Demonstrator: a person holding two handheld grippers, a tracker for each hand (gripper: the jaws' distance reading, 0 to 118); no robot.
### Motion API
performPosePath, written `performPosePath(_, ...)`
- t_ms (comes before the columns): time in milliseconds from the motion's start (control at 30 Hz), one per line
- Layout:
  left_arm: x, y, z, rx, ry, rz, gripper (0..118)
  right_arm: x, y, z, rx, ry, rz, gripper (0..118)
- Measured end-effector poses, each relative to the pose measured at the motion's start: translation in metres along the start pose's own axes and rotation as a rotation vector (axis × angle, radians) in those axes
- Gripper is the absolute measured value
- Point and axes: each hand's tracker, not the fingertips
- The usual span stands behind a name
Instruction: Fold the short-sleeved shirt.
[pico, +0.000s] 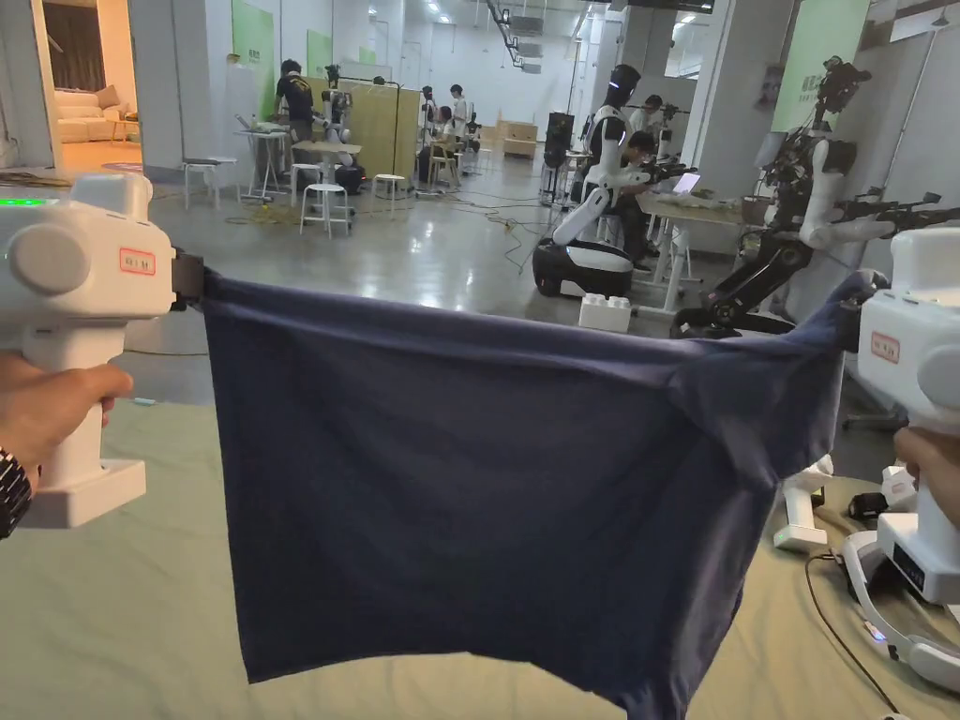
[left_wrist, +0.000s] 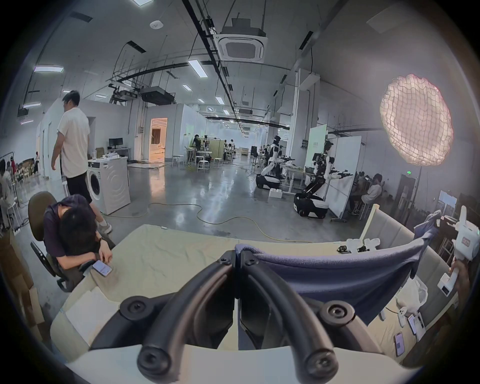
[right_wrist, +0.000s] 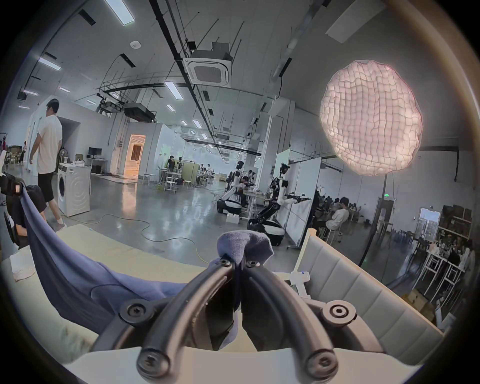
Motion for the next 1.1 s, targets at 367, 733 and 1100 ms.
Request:
performPosePath(367,0.002,-0.059,-0.023,-0.061,0.042,-0.089,4,-0.008,-0.059,-0.002,-0.080,-0.001,-0.061,3)
performPosePath(733,-0.015,-0.236,0.029,-0.235,-0.009,-0.054,4,-0.010,-0.200,0.071,-0.232,-0.001,-0.034,3)
performPosePath(1100,-0.033,-0.305,0.118,-0.349,-0.030,-0.011,4,-0.010,-0.246,0.173,-0.347,0.022,0.020,3)
